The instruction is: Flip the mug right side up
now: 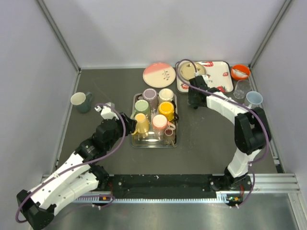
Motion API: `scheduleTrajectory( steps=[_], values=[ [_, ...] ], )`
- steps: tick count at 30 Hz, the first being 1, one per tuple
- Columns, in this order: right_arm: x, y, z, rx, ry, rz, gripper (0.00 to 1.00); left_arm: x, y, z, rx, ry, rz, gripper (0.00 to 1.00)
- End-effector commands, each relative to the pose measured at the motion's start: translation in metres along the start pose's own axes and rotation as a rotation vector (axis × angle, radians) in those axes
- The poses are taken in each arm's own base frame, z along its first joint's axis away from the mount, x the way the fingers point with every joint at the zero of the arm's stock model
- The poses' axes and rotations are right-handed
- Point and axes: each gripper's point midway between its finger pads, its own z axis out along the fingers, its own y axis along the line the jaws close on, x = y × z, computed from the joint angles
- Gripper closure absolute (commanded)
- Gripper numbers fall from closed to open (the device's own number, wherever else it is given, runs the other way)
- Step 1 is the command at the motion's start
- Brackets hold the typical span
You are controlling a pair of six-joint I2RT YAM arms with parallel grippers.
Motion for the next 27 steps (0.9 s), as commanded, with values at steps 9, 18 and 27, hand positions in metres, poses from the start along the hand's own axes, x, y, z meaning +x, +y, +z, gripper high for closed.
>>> scheduleTrajectory(
  steps=[9,18,27],
  values=[
    [0.031,0.057,-0.14,-0.367,-0.173,-0.174,0.41,0.001,0.013,0.011,-0.119,0.051,0.093,0.35],
    [0.117,0.068,-0.19,-0.578,-0.144,-0.28,0.41,0.005,0.018,0.005,-0.123,0.065,0.097,0.32],
    [0.166,0.084,-0.174,-0.643,-0.071,-0.388,0.42,0.024,0.027,0.002,-0.115,0.107,0.082,0.37]
  ],
)
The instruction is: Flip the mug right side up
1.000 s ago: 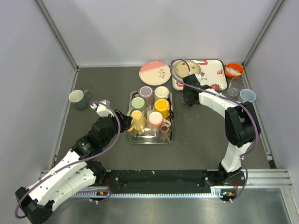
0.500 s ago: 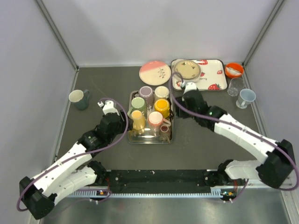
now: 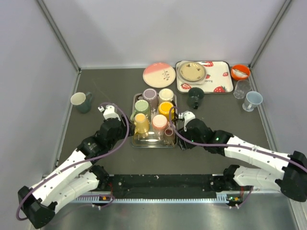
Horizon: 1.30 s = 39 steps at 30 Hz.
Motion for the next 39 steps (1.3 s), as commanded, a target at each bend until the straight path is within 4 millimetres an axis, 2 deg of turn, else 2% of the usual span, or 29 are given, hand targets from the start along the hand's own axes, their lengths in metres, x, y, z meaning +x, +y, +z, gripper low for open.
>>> scheduleTrajectory(
  steps=[1,4,9,13,20,39],
  values=[
    [-0.006,0.021,0.011,-0.063,-0.029,-0.032,0.42,0.006,0.002,0.001,0.01,0.012,-0.008,0.39],
    [0.001,0.026,0.024,-0.062,0.007,-0.065,0.42,0.009,0.002,0.002,0.012,0.016,-0.006,0.42],
    [-0.013,0.035,0.034,-0.049,-0.015,-0.081,0.44,0.011,0.009,0.004,-0.02,0.019,-0.002,0.42],
    [-0.012,0.033,0.05,-0.005,0.026,-0.091,0.5,0.014,0.014,0.003,-0.042,0.022,-0.002,0.43],
    [-0.022,0.035,0.064,0.028,0.035,-0.104,0.55,0.015,0.022,0.001,-0.058,0.011,0.01,0.43],
    [-0.012,0.032,0.075,0.058,0.102,-0.12,0.71,0.022,0.027,0.004,-0.067,0.022,0.012,0.43]
  ],
)
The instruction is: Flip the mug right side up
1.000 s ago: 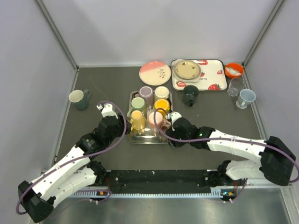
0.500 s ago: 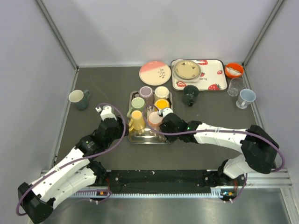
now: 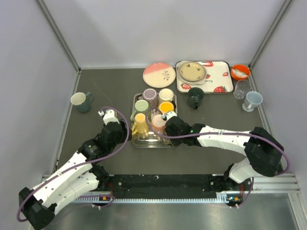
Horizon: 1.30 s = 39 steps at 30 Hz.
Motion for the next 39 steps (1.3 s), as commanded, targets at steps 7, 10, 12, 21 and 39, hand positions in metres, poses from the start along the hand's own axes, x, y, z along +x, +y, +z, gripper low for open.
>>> scheduleTrajectory(
  steps=[7,10,12,21,39],
  values=[
    [-0.017,0.012,0.002,-0.018,-0.02,-0.006,0.9,-0.001,0.0,0.001,0.005,-0.019,-0.015,0.43],
    [-0.016,0.01,0.0,-0.009,-0.014,0.001,1.0,0.0,0.0,0.002,0.008,-0.015,-0.019,0.43],
    [-0.02,0.009,-0.008,-0.01,-0.039,0.011,1.0,0.0,0.0,0.001,0.011,-0.014,-0.021,0.43],
    [-0.078,0.005,-0.116,-0.111,-0.318,0.095,1.0,-0.015,-0.01,-0.003,0.046,-0.056,-0.033,0.44],
    [-0.174,0.012,-0.229,-0.876,-0.743,0.517,1.0,-0.078,-0.17,-0.106,1.055,-0.239,-0.181,0.4]
  ],
)
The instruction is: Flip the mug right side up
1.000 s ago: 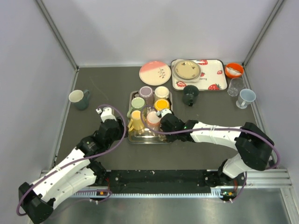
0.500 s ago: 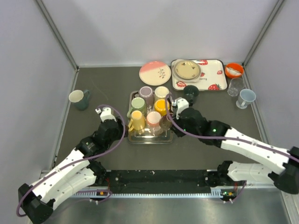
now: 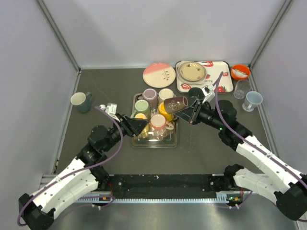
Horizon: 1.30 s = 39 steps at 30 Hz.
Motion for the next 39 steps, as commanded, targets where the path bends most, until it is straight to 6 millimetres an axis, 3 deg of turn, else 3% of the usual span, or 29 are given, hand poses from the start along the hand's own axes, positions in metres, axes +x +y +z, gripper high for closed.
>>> scheduleTrajectory(
  steps=[1,4,11,26,32,39],
  values=[
    [-0.036,0.097,-0.023,-0.476,-0.089,0.06,1.0,-0.015,-0.082,-0.001,0.424,-0.022,-0.037,0.4],
    [-0.039,0.104,-0.028,-0.565,-0.104,0.122,1.0,-0.013,-0.093,0.005,0.499,-0.012,-0.084,0.4],
    [-0.031,0.099,-0.027,-0.598,-0.087,0.189,1.0,-0.007,-0.121,0.012,0.656,0.064,-0.106,0.41],
    [-0.024,0.087,-0.016,-0.559,-0.067,0.185,1.0,-0.01,-0.138,0.031,0.703,0.082,-0.115,0.43],
    [-0.021,0.082,-0.012,-0.537,-0.058,0.17,1.0,-0.003,-0.139,0.044,0.673,0.122,-0.118,0.55],
    [-0.014,0.08,-0.01,-0.527,-0.043,0.161,1.0,-0.01,-0.138,0.049,0.655,0.085,-0.172,0.68]
  ],
)
